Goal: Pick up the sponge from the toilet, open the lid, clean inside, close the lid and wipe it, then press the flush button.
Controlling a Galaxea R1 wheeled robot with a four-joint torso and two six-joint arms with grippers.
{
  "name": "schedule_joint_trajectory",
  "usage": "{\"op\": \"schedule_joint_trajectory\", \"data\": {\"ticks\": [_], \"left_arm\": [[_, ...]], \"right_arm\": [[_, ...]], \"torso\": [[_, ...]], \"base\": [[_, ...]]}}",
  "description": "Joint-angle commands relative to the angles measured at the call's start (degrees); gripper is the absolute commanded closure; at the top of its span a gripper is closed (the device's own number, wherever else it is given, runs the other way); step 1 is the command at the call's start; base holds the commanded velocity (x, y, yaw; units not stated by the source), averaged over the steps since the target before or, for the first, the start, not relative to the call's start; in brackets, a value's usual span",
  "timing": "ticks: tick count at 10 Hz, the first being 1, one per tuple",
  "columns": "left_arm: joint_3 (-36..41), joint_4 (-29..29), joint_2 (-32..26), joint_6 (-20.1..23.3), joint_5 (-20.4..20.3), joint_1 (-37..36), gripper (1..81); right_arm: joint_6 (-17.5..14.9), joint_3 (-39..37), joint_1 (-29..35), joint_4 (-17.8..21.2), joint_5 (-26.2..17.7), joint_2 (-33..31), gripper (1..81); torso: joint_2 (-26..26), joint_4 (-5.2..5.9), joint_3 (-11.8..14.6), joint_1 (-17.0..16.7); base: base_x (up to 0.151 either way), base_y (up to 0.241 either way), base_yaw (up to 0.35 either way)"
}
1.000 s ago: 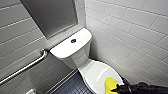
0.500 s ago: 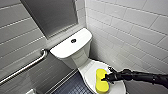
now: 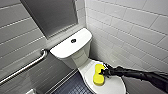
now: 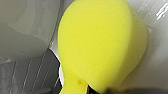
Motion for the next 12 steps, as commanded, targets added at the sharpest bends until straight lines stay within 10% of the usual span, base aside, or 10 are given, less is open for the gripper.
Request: {"op": "schedule_joint_trajectory", "data": {"ticks": [1, 12], "left_arm": [[0.22, 0.6, -0.51, 0.07, 0.76, 1.6, 1.0], [0.13, 0.95, -0.59, 0.16, 0.76, 1.6, 1.0]], "right_arm": [[0.07, -6.55, 5.25, -3.68, 7.29, 6.94, 81.1], [6.57, 7.14, -6.96, -3.77, 5.44, -11.57, 81.1]], "torso": [[0.0, 0.0, 0.0, 0.0], [0.0, 0.0, 0.0, 0.0]], "base": [[0.0, 0.0, 0.0], [0.0, 0.0, 0.0]]}}
